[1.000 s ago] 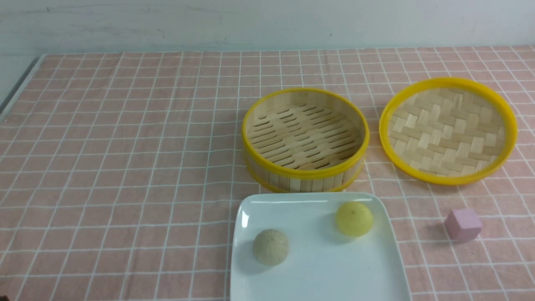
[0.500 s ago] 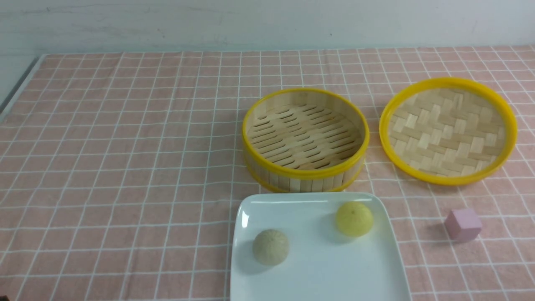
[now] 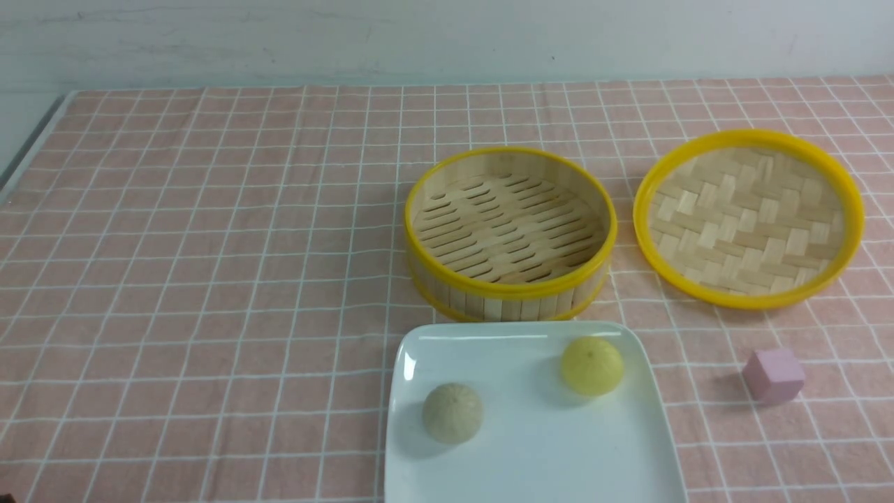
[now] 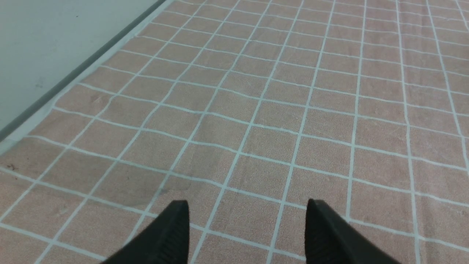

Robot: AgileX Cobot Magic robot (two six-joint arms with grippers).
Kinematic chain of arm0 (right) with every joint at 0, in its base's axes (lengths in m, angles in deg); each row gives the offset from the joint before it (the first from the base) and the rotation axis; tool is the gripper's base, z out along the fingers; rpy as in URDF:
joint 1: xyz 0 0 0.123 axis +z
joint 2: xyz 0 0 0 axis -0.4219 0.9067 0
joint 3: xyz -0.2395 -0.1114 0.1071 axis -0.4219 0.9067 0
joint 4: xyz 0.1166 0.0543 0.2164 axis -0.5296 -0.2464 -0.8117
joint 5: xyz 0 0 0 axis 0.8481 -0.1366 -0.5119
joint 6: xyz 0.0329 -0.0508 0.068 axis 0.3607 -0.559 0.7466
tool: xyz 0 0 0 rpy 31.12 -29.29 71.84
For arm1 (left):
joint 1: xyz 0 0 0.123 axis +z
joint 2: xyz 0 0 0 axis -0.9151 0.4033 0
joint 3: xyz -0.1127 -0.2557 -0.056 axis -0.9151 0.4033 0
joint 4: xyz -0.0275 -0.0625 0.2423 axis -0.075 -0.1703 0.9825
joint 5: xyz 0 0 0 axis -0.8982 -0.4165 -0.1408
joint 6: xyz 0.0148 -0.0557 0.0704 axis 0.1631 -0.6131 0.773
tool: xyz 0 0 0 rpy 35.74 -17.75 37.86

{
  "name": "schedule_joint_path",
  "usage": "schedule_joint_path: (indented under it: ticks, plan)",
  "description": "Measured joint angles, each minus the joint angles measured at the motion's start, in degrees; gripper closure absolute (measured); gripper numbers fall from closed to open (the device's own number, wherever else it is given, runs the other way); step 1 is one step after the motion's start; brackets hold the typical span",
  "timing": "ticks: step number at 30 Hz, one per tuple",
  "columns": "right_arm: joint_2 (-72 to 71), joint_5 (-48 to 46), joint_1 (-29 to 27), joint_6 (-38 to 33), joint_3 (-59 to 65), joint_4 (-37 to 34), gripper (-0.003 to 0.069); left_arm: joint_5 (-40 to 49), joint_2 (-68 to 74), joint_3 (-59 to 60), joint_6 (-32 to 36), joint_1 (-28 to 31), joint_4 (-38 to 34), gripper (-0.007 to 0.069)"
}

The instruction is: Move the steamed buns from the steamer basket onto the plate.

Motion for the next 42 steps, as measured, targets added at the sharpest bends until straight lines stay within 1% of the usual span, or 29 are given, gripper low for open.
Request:
schedule_joint_path:
  ticks: [5, 9, 42]
  plan:
    - [0.0, 0.0, 0.0, 0.0, 0.0, 0.0, 0.0216, 0.0, 0.0, 0.0, 0.0, -0.8, 0.0, 0.0186]
    - [0.0, 0.0, 0.0, 0.0, 0.0, 0.0, 0.0216, 0.0, 0.0, 0.0, 0.0, -2.8, 0.0, 0.0186]
    - [0.0, 0.0, 0.0, 0.0, 0.0, 0.1, 0.0216, -0.1, 0.0, 0.0, 0.0, -2.8, 0.0, 0.0186]
